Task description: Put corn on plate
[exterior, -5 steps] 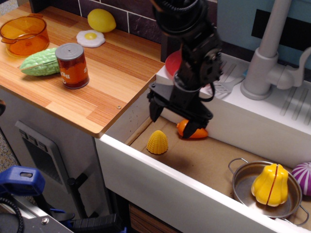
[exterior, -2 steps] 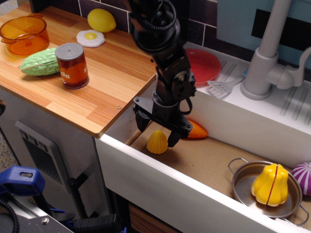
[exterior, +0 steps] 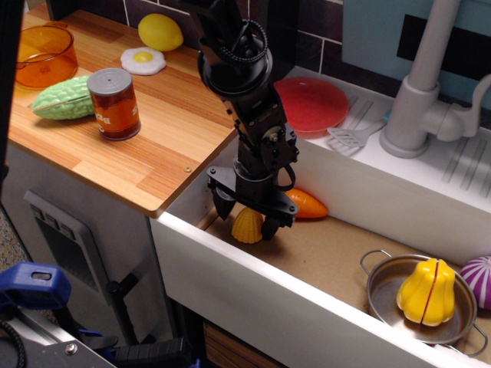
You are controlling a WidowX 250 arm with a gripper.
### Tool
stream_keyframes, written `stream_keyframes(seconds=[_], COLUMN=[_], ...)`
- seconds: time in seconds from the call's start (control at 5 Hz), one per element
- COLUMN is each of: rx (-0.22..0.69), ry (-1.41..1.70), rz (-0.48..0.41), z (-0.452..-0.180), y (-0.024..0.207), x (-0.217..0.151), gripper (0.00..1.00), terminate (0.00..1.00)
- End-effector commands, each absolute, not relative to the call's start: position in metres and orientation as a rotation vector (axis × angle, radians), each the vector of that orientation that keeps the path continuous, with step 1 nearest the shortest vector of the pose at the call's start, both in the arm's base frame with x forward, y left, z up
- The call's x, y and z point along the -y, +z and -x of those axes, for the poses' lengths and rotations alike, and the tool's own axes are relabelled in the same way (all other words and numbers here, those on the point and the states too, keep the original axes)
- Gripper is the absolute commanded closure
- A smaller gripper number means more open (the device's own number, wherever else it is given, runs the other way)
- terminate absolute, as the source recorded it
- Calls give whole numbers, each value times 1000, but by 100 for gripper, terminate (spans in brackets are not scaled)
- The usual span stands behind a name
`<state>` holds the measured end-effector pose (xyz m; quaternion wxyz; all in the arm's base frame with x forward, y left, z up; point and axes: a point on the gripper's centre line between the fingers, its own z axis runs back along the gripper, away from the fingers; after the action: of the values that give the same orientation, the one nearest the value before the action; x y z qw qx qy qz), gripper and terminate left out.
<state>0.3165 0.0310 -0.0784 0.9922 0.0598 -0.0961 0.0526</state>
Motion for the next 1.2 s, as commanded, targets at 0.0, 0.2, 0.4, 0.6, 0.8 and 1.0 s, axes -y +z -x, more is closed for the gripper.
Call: stream_keyframes(seconds=[0.0,0.2,0.4,0.6,0.8,1.0], rx=[223,238,279,342,362,396], ry=[125,122,112,46,-71,-156], rz=[-112,-138,-197,-281,-315,-299], z=[-325,-325,-324,-338,-361,-391], y=[-70,-46,-6,37,74,93], x=[-34,-25,-14,-16,-22,-20], gripper=[100,100,100,100,100,100], terminate=[0,0,0,0,0,0])
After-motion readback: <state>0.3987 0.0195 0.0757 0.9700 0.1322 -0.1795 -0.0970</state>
